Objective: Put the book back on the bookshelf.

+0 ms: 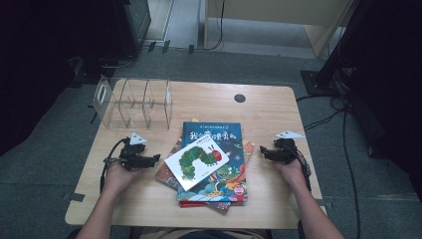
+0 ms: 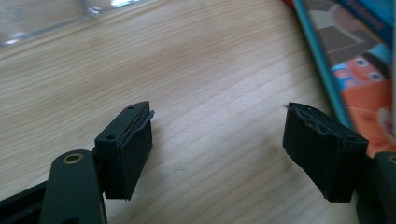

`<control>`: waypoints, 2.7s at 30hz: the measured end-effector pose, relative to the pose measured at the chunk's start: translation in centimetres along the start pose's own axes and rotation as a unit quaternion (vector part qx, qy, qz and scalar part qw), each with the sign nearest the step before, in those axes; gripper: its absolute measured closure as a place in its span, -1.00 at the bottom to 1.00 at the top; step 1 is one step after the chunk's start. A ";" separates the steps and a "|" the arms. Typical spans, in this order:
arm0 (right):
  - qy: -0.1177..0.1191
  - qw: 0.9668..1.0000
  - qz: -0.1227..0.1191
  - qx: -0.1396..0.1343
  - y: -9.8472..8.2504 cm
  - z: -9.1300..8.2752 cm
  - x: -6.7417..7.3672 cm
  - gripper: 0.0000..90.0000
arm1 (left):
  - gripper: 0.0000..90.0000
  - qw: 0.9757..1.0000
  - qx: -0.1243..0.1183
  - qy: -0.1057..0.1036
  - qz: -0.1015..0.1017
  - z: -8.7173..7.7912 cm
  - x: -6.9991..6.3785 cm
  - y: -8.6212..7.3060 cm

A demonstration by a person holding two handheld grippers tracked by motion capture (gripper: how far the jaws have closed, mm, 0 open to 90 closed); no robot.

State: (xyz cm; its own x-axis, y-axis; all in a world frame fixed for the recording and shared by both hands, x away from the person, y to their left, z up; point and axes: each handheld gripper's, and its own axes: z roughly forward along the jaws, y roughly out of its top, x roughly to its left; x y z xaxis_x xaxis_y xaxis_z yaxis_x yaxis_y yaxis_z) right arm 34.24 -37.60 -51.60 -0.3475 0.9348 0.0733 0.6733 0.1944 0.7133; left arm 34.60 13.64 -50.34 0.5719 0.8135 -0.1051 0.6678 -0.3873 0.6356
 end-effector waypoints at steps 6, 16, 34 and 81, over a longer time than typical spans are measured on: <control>0.004 1.000 -0.005 0.003 0.4 -0.4 0.5 -0.21 | -0.45 1.000 -0.003 -0.020 -0.006 -0.3 0.1 0.7; 0.035 0.999 -0.003 -0.004 1.0 -2.2 1.3 -0.02 | -0.44 0.998 -0.026 -0.061 -0.019 -1.9 -0.1 2.4; 0.082 0.996 -0.016 -0.014 1.2 -3.8 5.3 0.34 | -0.49 0.993 -0.009 -0.119 0.010 -1.2 -2.2 5.2; 0.169 0.979 -0.106 -0.028 0.1 -2.4 13.3 1.00 | -0.63 0.988 0.016 -0.146 0.054 0.5 -5.8 5.5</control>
State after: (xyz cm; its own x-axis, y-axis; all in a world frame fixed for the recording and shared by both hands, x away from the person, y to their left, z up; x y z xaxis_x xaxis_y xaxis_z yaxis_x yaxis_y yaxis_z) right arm 28.05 -25.85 -48.87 -0.6782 0.7214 0.1398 0.5289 0.3471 0.7745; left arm 35.17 6.57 -46.59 0.7506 0.6090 -0.2563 0.6070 -0.4824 0.6315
